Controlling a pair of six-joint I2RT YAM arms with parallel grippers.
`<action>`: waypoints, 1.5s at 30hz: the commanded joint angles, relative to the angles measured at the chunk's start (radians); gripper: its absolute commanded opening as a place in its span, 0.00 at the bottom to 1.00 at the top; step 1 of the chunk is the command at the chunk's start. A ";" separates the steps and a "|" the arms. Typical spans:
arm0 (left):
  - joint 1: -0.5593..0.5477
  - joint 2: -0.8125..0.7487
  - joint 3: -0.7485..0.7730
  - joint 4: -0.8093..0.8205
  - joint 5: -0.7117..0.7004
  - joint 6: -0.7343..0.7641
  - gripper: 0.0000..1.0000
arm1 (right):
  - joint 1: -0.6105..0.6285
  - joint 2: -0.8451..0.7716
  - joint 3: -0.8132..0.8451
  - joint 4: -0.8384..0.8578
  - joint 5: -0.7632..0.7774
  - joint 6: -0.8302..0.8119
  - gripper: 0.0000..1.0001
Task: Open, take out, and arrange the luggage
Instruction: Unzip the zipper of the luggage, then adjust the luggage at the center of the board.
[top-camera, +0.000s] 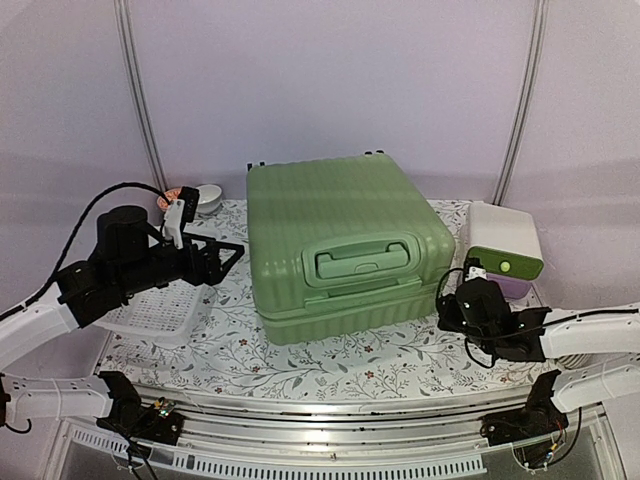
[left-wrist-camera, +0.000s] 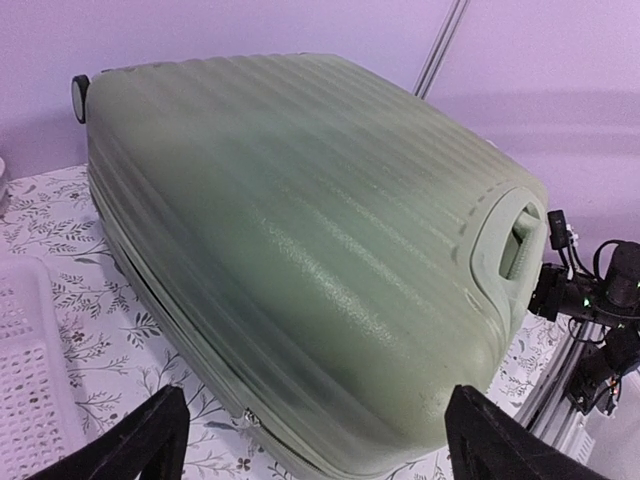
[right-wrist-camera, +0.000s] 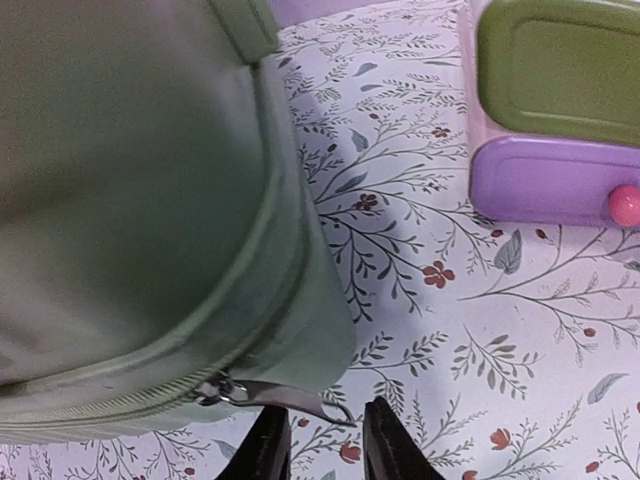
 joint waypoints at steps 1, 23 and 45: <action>-0.012 0.002 0.015 0.004 -0.007 0.003 0.92 | -0.017 -0.085 0.037 -0.179 0.019 -0.010 0.33; 0.003 0.124 0.039 0.062 0.011 -0.071 0.98 | -0.130 -0.239 0.359 -0.342 -0.382 -0.234 0.99; 0.269 0.387 0.020 0.404 0.394 -0.201 0.98 | -0.296 0.036 0.513 -0.320 -1.002 -0.309 0.96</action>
